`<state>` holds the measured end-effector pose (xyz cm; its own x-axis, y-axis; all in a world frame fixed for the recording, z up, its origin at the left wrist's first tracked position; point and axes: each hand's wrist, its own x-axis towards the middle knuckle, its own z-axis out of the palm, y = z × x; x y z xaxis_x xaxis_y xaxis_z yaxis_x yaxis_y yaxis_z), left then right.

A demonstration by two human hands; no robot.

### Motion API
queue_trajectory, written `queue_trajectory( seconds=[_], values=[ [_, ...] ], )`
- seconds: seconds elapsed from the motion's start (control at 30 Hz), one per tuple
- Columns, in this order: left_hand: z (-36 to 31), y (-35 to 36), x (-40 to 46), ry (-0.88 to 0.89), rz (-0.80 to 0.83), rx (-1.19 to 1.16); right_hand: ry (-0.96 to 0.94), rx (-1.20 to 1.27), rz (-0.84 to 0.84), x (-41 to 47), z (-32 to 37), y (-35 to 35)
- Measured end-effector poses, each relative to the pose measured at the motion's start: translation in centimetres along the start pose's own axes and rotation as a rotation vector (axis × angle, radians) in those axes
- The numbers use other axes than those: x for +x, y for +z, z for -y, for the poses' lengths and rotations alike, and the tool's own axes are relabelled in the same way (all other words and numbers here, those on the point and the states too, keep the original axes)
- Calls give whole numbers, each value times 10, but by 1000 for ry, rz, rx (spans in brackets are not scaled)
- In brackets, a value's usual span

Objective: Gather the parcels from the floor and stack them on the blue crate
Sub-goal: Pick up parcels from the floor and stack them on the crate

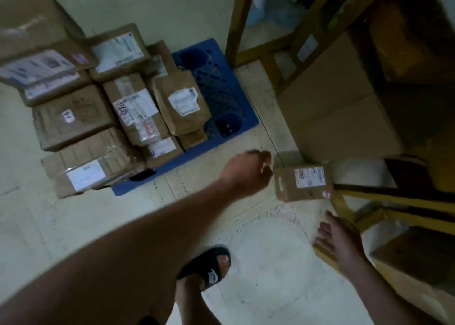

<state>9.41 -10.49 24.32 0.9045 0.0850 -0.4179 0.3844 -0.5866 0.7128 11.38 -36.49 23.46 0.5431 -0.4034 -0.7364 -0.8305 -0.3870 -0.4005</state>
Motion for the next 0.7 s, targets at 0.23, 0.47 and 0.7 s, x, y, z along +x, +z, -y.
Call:
queue_trajectory(
  seconds=[0.23, 0.47, 0.7],
  values=[
    [70, 103, 49, -118, 46, -121, 159, 44, 45, 96, -6, 32],
    [113, 231, 146, -100, 75, -139, 293, 326, 61, 219, -51, 80],
    [87, 300, 237, 4, 128, -134, 294, 619, 132, 297, -91, 93]
  ],
)
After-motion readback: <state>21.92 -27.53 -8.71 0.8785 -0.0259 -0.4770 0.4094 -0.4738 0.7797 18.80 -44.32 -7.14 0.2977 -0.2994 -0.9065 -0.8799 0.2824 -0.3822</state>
